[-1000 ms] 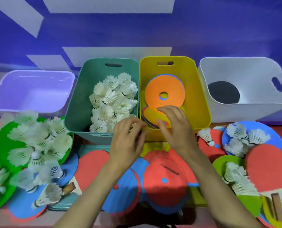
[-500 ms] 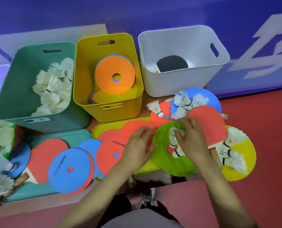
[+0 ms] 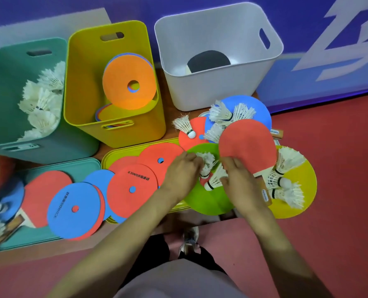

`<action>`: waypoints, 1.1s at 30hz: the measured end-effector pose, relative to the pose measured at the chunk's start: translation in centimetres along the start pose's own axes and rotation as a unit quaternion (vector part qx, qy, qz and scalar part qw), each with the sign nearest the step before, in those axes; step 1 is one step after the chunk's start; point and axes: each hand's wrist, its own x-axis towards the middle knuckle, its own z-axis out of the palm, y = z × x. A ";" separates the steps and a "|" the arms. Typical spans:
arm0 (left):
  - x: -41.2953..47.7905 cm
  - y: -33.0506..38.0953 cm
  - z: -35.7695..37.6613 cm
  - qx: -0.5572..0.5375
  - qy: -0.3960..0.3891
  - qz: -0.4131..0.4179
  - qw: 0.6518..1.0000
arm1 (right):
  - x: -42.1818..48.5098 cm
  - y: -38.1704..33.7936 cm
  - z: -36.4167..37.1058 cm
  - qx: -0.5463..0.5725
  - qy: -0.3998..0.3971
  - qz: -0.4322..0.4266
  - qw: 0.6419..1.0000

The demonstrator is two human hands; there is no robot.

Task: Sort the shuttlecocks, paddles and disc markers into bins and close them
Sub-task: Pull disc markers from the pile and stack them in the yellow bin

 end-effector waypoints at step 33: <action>-9.2 -7.9 -11.8 -0.102 0.381 -0.150 0.906 | 5.4 -13.8 -4.1 0.506 0.024 -0.138 0.851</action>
